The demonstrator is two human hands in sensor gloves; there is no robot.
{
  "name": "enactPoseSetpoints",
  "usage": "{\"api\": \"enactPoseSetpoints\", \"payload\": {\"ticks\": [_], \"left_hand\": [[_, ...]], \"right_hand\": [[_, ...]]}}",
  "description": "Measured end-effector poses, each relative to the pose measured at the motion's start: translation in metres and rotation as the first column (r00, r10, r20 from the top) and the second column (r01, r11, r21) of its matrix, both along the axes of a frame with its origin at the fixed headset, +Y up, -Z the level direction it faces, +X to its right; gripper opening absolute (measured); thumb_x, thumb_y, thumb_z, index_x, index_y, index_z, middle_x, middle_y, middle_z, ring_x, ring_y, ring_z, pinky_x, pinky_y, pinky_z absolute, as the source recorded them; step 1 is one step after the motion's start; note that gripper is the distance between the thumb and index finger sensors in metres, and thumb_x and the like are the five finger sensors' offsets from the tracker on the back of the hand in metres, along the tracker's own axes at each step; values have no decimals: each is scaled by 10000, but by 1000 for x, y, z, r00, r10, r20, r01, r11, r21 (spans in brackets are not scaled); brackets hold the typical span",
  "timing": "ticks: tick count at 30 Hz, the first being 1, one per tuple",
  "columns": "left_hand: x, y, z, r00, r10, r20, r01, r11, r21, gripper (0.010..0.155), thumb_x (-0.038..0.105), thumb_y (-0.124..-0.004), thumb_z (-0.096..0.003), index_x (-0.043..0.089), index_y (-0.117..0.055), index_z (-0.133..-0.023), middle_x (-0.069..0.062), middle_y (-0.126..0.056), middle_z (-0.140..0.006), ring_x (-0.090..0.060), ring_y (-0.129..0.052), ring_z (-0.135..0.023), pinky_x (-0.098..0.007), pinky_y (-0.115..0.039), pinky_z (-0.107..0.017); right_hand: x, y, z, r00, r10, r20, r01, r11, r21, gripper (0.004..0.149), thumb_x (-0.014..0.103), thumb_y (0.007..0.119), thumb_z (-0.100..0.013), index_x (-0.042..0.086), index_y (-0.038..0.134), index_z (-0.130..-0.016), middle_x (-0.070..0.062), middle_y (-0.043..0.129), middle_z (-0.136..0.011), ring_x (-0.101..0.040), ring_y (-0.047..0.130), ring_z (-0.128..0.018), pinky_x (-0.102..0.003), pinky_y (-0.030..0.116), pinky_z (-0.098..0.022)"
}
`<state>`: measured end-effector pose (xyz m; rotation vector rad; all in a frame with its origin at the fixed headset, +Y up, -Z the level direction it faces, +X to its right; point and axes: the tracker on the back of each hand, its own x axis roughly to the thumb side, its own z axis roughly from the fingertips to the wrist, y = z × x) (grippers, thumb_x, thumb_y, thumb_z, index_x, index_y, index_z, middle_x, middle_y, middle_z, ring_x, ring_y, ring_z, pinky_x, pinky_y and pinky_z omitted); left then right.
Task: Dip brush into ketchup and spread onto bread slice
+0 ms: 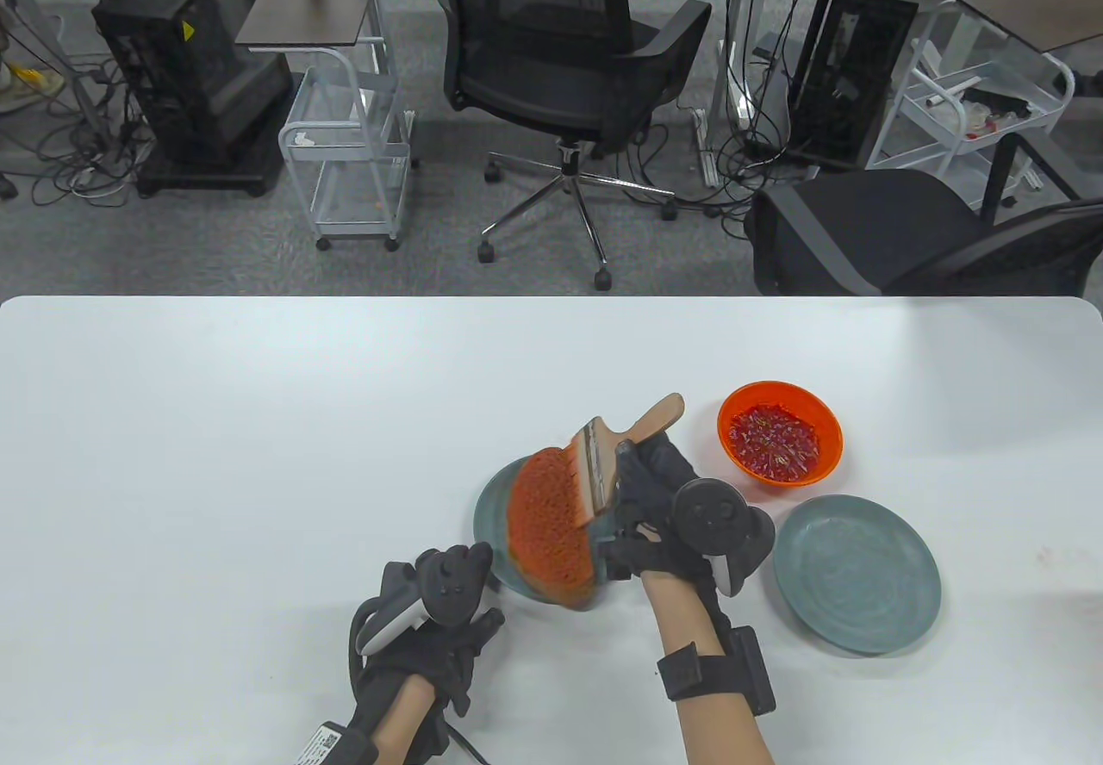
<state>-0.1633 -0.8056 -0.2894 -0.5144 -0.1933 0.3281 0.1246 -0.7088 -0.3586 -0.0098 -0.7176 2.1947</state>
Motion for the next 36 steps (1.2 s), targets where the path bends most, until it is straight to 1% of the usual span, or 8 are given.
{"api": "enactPoseSetpoints", "payload": {"ticks": [7, 15, 21, 23, 26, 28, 31, 36], "left_hand": [[0, 0, 0, 1000, 1, -1, -1, 1000, 0, 726, 483, -580, -653, 277, -52, -1106, -102, -117, -1193, -437, -58, -1069, -614, -171, -700], [1, -1, 0, 1000, -6, 6, 6, 1000, 3, 726, 483, -572, -654, 269, -45, -1105, -108, -115, -1191, -443, -58, -1067, -618, -172, -699], [1, -1, 1, 1000, -2, 4, 2, 1000, 0, 727, 481, -572, -653, 269, -43, -1103, -108, -112, -1190, -445, -52, -1066, -621, -168, -698], [1, -1, 1, 1000, -4, 5, 4, 1000, -1, 728, 482, -571, -653, 267, -41, -1103, -108, -110, -1191, -444, -52, -1066, -620, -168, -698], [1, -1, 1, 1000, -5, 6, 5, 1000, 2, 726, 481, -572, -653, 267, -44, -1104, -109, -114, -1191, -446, -56, -1067, -622, -170, -699], [1, -1, 1, 1000, -6, 6, 6, 1000, 3, 725, 482, -572, -652, 270, -47, -1104, -110, -115, -1192, -446, -58, -1068, -622, -172, -699], [1, -1, 1, 1000, -7, 7, 7, 1000, 3, 724, 482, -570, -653, 268, -44, -1103, -110, -113, -1191, -447, -56, -1067, -622, -171, -699], [2, -1, 1, 1000, -10, 6, 10, 1000, 1, 724, 482, -569, -654, 269, -43, -1103, -110, -112, -1191, -446, -57, -1067, -623, -173, -698]], "right_hand": [[-34, -19, -7, 936, -258, -238, 201, 949, -241, 487, 238, 891, -512, -86, 816, -867, -326, 932, -658, -365, 1099, -400, -365, 994, -237], [-3, -3, -1, 999, -5, -35, 4, 1000, -28, 488, 238, 888, -505, -92, 819, -858, -325, 936, -647, -359, 1103, -386, -357, 998, -225], [-32, -14, -6, 925, -284, -251, 230, 947, -223, 489, 246, 885, -517, -84, 810, -869, -320, 932, -660, -358, 1101, -400, -352, 995, -230], [-42, -23, -6, 916, -306, -260, 230, 930, -286, 487, 228, 892, -512, -101, 814, -864, -339, 928, -654, -381, 1094, -394, -373, 987, -225], [-35, -24, -7, 967, -151, -205, 102, 968, -231, 491, 254, 886, -510, -90, 825, -855, -313, 949, -641, -342, 1112, -388, -346, 1001, -224], [-23, -19, -6, 972, -179, -154, 149, 971, -187, 490, 225, 891, -510, -106, 815, -863, -340, 929, -654, -388, 1093, -399, -387, 983, -233], [-1, -6, -2, 1000, 4, -6, -5, 997, -71, 489, 252, 883, -508, -85, 822, -857, -309, 947, -645, -342, 1113, -388, -342, 1004, -220], [-13, -11, -2, 980, -170, -102, 157, 980, -118, 488, 248, 879, -514, -72, 804, -875, -315, 926, -675, -364, 1102, -416, -356, 997, -236]]}}
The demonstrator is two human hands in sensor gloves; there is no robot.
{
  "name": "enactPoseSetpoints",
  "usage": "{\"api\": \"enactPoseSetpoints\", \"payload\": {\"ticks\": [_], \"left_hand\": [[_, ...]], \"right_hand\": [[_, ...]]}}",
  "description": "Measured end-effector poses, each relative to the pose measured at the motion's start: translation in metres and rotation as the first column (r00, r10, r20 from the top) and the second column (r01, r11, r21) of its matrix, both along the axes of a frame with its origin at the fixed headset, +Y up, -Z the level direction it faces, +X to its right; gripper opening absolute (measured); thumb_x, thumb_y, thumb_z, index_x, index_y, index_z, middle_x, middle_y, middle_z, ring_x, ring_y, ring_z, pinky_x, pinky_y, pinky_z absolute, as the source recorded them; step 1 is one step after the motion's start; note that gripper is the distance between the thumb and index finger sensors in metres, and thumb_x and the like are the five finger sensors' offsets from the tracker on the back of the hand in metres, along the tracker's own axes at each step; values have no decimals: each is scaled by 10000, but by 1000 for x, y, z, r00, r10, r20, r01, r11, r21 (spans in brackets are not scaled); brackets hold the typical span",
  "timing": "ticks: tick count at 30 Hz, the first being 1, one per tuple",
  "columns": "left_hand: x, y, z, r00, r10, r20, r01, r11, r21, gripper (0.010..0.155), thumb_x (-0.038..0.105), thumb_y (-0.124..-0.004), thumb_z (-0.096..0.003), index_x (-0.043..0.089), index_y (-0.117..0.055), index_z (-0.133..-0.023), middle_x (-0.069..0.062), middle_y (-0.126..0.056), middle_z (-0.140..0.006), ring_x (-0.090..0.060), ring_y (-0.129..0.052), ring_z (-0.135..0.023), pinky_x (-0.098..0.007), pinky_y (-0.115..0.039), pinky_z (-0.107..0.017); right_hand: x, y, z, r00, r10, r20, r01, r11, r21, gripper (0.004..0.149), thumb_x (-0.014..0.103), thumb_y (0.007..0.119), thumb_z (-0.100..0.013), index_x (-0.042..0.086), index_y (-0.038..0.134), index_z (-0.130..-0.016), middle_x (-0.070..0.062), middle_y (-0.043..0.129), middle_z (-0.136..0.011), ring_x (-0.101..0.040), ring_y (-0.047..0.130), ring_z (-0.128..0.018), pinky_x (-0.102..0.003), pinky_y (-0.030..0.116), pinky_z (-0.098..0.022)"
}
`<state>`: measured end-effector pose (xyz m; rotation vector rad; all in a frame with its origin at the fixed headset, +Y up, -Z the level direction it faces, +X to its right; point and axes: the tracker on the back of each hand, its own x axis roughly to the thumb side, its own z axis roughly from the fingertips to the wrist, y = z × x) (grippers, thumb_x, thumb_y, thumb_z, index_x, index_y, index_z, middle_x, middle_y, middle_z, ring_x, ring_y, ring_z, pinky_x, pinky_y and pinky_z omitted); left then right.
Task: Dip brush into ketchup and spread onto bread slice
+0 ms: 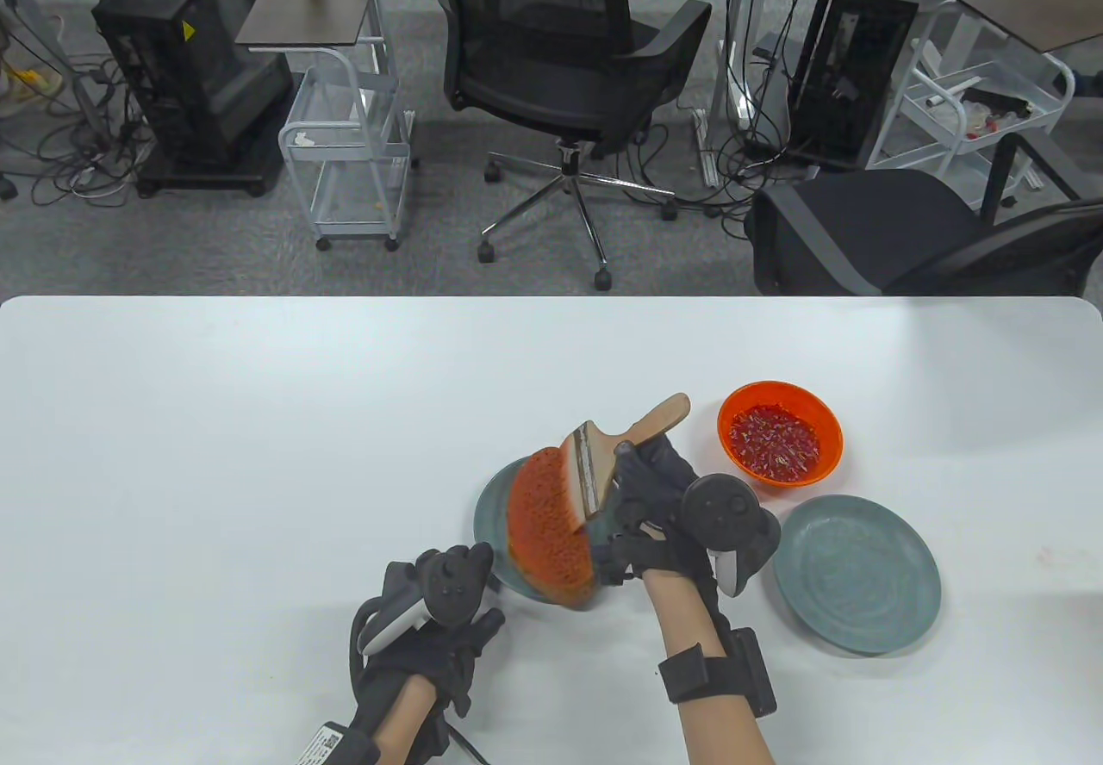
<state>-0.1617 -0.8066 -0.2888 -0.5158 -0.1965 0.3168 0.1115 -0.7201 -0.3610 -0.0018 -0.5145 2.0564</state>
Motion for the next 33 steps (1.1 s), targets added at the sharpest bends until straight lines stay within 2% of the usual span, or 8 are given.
{"api": "enactPoseSetpoints", "payload": {"ticks": [6, 8, 11, 16, 20, 23, 30, 33], "left_hand": [[0, 0, 0, 1000, 2, 0, -2, 1000, 0, 725, 482, -569, -653, 270, -42, -1102, -109, -112, -1190, -446, -54, -1066, -622, -170, -698], [0, 0, 0, 1000, 2, 0, -2, 1000, 0, 724, 482, -569, -653, 271, -42, -1102, -109, -113, -1190, -444, -54, -1067, -622, -170, -698], [0, 0, 0, 1000, 2, 0, -2, 1000, 1, 724, 482, -569, -654, 269, -43, -1103, -110, -113, -1190, -447, -56, -1066, -622, -171, -698], [0, -1, 0, 1000, 2, 0, -2, 1000, 0, 725, 482, -567, -654, 271, -39, -1102, -110, -110, -1190, -446, -53, -1066, -622, -169, -697], [0, -1, 0, 1000, 2, 0, -2, 1000, 1, 724, 482, -566, -654, 269, -39, -1103, -110, -111, -1190, -445, -53, -1067, -621, -169, -698], [0, -1, 0, 1000, 3, 1, -3, 1000, 0, 724, 482, -566, -654, 270, -38, -1102, -110, -110, -1190, -444, -52, -1066, -621, -167, -697], [0, -1, 0, 1000, -1, 1, 1, 1000, 2, 722, 484, -563, -654, 271, -38, -1102, -110, -109, -1190, -445, -53, -1066, -622, -169, -697], [0, -1, 0, 1000, -1, -1, 1, 1000, 0, 722, 484, -561, -654, 271, -36, -1101, -109, -107, -1189, -444, -50, -1066, -623, -168, -696]], "right_hand": [[-14, -7, -1, 996, -55, -76, 51, 998, -45, 488, 251, 878, -517, -68, 805, -879, -310, 927, -680, -359, 1102, -423, -353, 997, -241], [-9, -7, -1, 999, -41, -34, 40, 999, -27, 487, 230, 887, -509, -86, 809, -872, -330, 924, -672, -384, 1094, -420, -379, 988, -234], [5, -1, 1, 986, 149, 76, -152, 988, 32, 490, 253, 886, -507, -81, 823, -860, -308, 947, -648, -345, 1115, -393, -341, 1004, -221], [3, 15, 8, 976, 175, 128, -186, 979, 79, 487, 253, 882, -509, -70, 815, -868, -309, 937, -665, -356, 1107, -407, -351, 999, -228], [-15, 4, 4, 998, -40, -41, 38, 999, -37, 483, 255, 878, -517, -52, 809, -883, -301, 930, -690, -365, 1095, -434, -351, 987, -234], [-21, -3, 1, 993, -87, -80, 80, 993, -92, 483, 236, 883, -513, -69, 810, -881, -321, 922, -690, -390, 1086, -433, -375, 977, -234], [12, 12, 8, 979, 144, 144, -157, 984, 82, 483, 241, 882, -508, -62, 814, -878, -311, 928, -686, -377, 1091, -430, -365, 982, -231], [11, 13, 8, 986, 119, 115, -130, 988, 85, 485, 266, 865, -517, -41, 803, -886, -287, 930, -694, -344, 1098, -442, -337, 989, -234]]}}
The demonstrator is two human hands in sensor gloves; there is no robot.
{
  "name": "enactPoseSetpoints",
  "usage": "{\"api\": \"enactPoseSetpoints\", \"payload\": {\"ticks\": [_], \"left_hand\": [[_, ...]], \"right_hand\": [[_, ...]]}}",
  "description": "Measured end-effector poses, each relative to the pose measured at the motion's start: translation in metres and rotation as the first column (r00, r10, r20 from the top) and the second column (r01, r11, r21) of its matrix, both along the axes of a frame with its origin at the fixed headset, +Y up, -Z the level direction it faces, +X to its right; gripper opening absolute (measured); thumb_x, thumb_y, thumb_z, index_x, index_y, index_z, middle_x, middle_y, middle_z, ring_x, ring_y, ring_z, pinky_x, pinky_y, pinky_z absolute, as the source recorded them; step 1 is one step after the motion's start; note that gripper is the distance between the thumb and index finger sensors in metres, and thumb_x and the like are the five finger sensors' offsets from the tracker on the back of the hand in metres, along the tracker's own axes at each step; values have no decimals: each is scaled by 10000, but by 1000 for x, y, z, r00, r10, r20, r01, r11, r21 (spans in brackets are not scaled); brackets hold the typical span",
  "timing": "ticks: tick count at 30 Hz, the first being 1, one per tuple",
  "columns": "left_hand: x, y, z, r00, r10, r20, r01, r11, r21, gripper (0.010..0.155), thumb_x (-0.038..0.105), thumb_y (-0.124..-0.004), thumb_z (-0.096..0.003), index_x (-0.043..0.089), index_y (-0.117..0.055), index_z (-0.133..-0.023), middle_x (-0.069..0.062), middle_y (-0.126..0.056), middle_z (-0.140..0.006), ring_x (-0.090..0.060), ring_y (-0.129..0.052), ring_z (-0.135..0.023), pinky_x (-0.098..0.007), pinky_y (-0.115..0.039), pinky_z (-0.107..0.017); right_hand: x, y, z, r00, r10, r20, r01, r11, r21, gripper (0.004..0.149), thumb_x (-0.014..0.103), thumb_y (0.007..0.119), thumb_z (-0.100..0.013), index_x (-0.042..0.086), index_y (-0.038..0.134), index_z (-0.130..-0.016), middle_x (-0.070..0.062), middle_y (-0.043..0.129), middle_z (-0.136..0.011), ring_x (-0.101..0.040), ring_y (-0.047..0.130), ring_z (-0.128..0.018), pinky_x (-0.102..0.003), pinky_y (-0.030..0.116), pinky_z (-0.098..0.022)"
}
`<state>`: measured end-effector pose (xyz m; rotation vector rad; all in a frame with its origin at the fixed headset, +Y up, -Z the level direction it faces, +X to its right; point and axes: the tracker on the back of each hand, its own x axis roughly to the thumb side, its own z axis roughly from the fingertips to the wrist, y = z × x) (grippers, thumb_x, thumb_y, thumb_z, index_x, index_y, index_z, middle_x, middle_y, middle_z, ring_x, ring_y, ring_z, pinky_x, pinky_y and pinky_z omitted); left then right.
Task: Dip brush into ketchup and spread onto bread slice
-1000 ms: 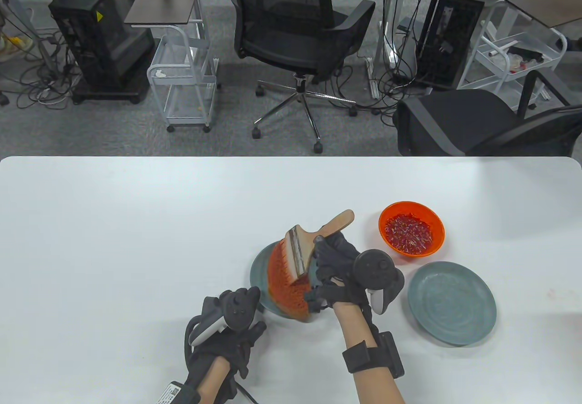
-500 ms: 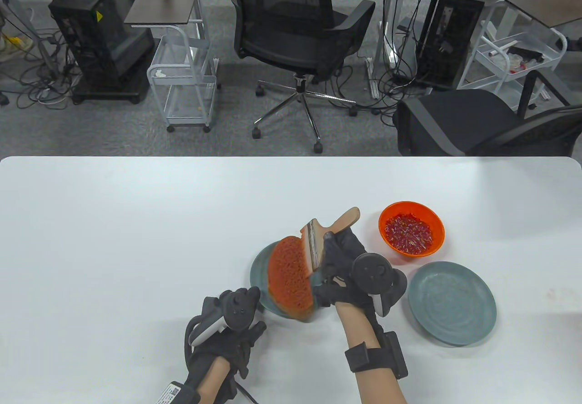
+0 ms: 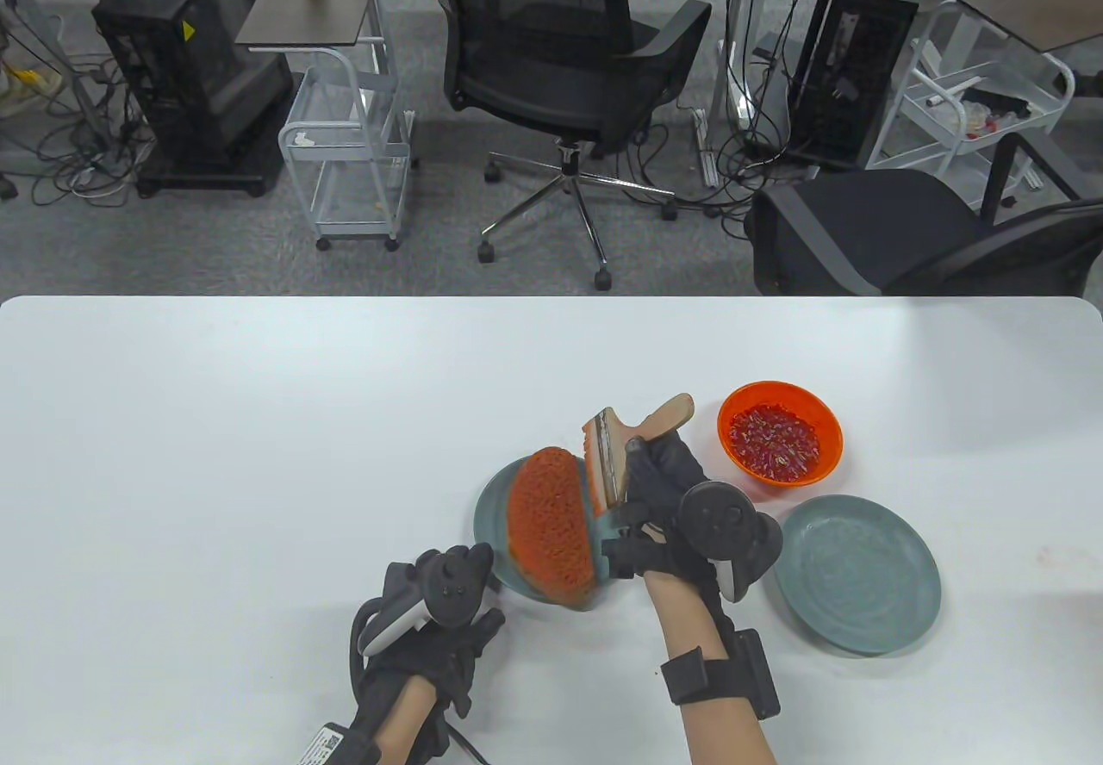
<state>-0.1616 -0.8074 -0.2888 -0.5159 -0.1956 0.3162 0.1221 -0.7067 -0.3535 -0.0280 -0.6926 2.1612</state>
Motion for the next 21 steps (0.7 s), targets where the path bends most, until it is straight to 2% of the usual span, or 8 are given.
{"api": "enactPoseSetpoints", "payload": {"ticks": [4, 8, 11, 15, 17, 19, 21], "left_hand": [[0, 0, 0, 1000, 5, -5, -5, 1000, -1, 722, 481, -565, -653, 273, -38, -1102, -109, -107, -1190, -444, -48, -1066, -622, -165, -696], [0, 0, 0, 1000, 5, -5, -5, 1000, -2, 720, 481, -564, -654, 274, -39, -1101, -108, -108, -1189, -442, -48, -1066, -620, -165, -697], [0, 0, 0, 1000, 4, -5, -4, 1000, -1, 722, 482, -564, -654, 274, -38, -1101, -107, -107, -1190, -443, -48, -1066, -622, -165, -697], [0, 0, 0, 1000, 3, -4, -3, 1000, -1, 720, 481, -563, -654, 273, -38, -1101, -108, -107, -1190, -443, -50, -1066, -622, -166, -697], [0, 0, 0, 1000, 3, -4, -3, 1000, -2, 721, 480, -564, -654, 273, -37, -1101, -110, -106, -1189, -445, -49, -1065, -623, -166, -696], [0, 0, 0, 1000, 3, -4, -3, 1000, -2, 720, 480, -563, -654, 273, -38, -1101, -109, -106, -1189, -444, -49, -1065, -622, -166, -696], [0, 0, 0, 1000, 2, -3, -2, 1000, -1, 720, 480, -563, -655, 272, -37, -1101, -111, -107, -1189, -446, -49, -1065, -623, -166, -696]], "right_hand": [[-19, -17, -7, 960, -240, -146, 218, 964, -154, 485, 253, 871, -520, -55, 803, -888, -301, 924, -694, -357, 1093, -441, -348, 984, -237], [-27, -25, -9, 948, -259, -186, 206, 942, -267, 482, 246, 872, -519, -46, 802, -896, -305, 916, -710, -383, 1079, -456, -375, 971, -253], [-14, -23, -10, 968, -224, -113, 196, 956, -218, 482, 234, 880, -512, -56, 809, -891, -315, 918, -702, -391, 1079, -446, -381, 969, -245], [6, -9, -4, 998, -52, 22, 53, 997, -62, 484, 247, 874, -511, -51, 809, -888, -302, 924, -696, -369, 1088, -439, -359, 979, -241], [5, -6, -3, 999, -41, 19, 42, 998, -38, 483, 259, 866, -518, -37, 800, -895, -293, 921, -706, -358, 1089, -451, -350, 981, -248], [-2, -7, -4, 996, -84, -43, 82, 995, -48, 485, 268, 863, -521, -33, 798, -896, -285, 922, -705, -349, 1092, -447, -338, 984, -247], [-14, -15, -7, 971, -204, -122, 188, 974, -127, 486, 263, 862, -524, -38, 794, -899, -290, 919, -707, -352, 1089, -452, -341, 982, -249]]}}
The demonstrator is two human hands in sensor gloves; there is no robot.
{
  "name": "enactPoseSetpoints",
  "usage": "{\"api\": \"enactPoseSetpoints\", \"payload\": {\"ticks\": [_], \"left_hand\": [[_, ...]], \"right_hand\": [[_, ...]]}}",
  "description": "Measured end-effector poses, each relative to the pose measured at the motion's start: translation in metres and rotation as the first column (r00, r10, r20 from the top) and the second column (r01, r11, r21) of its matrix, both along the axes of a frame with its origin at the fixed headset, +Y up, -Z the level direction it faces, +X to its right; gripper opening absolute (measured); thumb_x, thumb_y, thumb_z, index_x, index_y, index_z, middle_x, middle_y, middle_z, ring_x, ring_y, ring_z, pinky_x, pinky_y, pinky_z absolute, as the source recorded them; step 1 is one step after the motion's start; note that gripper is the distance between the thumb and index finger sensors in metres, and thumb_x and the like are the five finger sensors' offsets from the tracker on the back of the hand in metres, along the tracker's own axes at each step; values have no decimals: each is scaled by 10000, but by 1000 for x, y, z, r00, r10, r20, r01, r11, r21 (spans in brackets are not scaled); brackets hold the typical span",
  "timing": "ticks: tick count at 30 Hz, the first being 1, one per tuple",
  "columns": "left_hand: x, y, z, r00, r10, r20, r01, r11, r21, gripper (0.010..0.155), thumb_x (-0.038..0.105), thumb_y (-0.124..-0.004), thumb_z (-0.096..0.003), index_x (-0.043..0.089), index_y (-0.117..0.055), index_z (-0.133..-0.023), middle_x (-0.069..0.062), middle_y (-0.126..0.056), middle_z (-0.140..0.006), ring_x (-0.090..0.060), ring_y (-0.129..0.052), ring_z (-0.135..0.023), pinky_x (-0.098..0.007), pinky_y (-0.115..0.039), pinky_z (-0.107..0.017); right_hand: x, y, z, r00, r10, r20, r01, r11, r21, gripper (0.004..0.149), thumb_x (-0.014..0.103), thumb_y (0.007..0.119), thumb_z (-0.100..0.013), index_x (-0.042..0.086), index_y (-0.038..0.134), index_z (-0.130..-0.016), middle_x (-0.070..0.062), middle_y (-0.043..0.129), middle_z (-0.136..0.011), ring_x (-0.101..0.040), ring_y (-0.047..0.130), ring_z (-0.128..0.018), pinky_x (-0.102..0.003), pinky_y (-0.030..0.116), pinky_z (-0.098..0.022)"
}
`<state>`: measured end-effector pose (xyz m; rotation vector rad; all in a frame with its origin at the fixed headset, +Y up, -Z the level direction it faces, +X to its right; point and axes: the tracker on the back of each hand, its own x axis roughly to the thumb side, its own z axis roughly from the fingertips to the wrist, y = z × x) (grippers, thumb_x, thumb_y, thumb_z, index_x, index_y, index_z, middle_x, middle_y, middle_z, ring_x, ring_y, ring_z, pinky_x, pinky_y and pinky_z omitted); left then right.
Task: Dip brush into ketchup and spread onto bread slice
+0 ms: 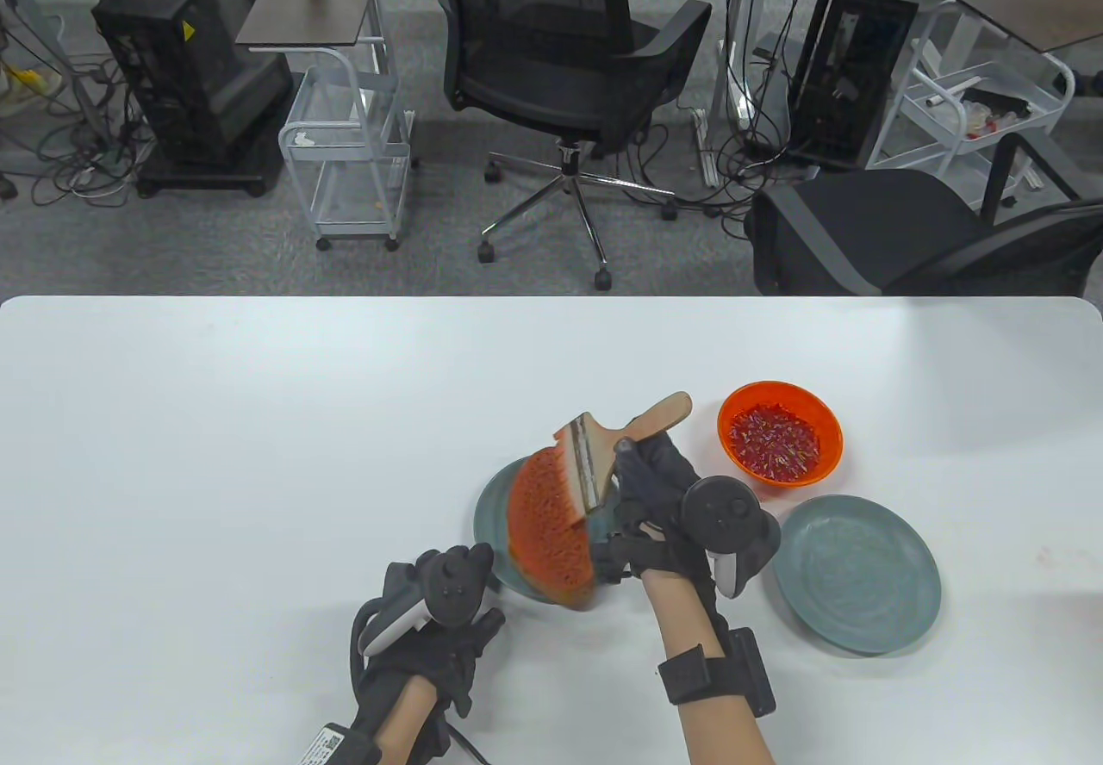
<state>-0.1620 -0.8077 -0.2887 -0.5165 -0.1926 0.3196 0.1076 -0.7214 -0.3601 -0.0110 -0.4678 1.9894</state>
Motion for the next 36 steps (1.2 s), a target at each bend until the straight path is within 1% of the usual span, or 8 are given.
{"api": "enactPoseSetpoints", "payload": {"ticks": [4, 9, 12, 18, 26, 32, 34, 36], "left_hand": [[0, 0, 0, 1000, 1, 0, -1, 1000, 0, 721, 479, -562, -655, 272, -36, -1101, -110, -106, -1189, -445, -47, -1065, -623, -164, -697], [0, 0, 0, 1000, -3, 3, 3, 1000, 3, 721, 482, -560, -655, 272, -36, -1102, -110, -106, -1190, -445, -50, -1067, -622, -166, -699], [0, 0, 0, 1000, -3, 4, 3, 1000, 2, 720, 482, -561, -654, 273, -36, -1102, -111, -105, -1190, -446, -49, -1066, -623, -166, -698], [1, 0, 0, 1000, -2, 3, 2, 1000, -2, 720, 480, -561, -655, 273, -34, -1100, -110, -105, -1188, -446, -46, -1065, -625, -165, -696], [0, 0, 0, 1000, 2, 4, -2, 1000, -5, 720, 479, -562, -656, 272, -34, -1100, -111, -102, -1187, -447, -44, -1063, -625, -162, -695], [0, 0, 0, 1000, 3, 2, -3, 1000, -5, 720, 478, -561, -656, 272, -33, -1100, -112, -99, -1187, -447, -40, -1062, -625, -159, -694], [0, 0, 0, 1000, 4, 3, -4, 1000, -4, 720, 480, -560, -655, 275, -31, -1100, -111, -99, -1188, -445, -40, -1064, -624, -158, -696], [0, 0, 0, 1000, 2, 4, -2, 1000, -3, 720, 480, -561, -654, 275, -35, -1101, -111, -101, -1189, -445, -43, -1065, -624, -159, -697]], "right_hand": [[-16, -10, -2, 997, -26, -77, 21, 998, -66, 485, 240, 877, -517, -59, 803, -892, -313, 918, -698, -378, 1085, -443, -365, 976, -244], [11, 3, -2, 988, 136, 72, -136, 991, 3, 484, 243, 876, -513, -54, 810, -889, -306, 924, -697, -370, 1089, -441, -364, 978, -246], [22, 7, -2, 989, 103, 106, -105, 994, 13, 484, 250, 870, -518, -42, 801, -898, -300, 916, -709, -370, 1084, -454, -360, 977, -252], [0, -11, -3, 995, -91, -45, 86, 992, -95, 484, 242, 870, -519, -48, 797, -900, -308, 911, -712, -380, 1079, -461, -372, 973, -260], [30, 8, 5, 970, 126, 209, -135, 990, 31, 483, 233, 880, -504, -75, 815, -870, -320, 929, -672, -377, 1092, -423, -362, 984, -234], [-6, -5, 0, 998, -50, -23, 49, 998, -49, 484, 238, 875, -514, -59, 803, -889, -311, 919, -697, -375, 1086, -451, -363, 979, -256], [-16, -7, 0, 997, -8, -71, 2, 997, -82, 481, 233, 886, -508, -59, 815, -884, -313, 925, -694, -387, 1087, -448, -374, 979, -253], [-13, -3, 1, 997, 76, -8, -77, 996, -38, 482, 233, 893, -501, -62, 826, -876, -315, 934, -681, -381, 1096, -434, -367, 985, -245]]}}
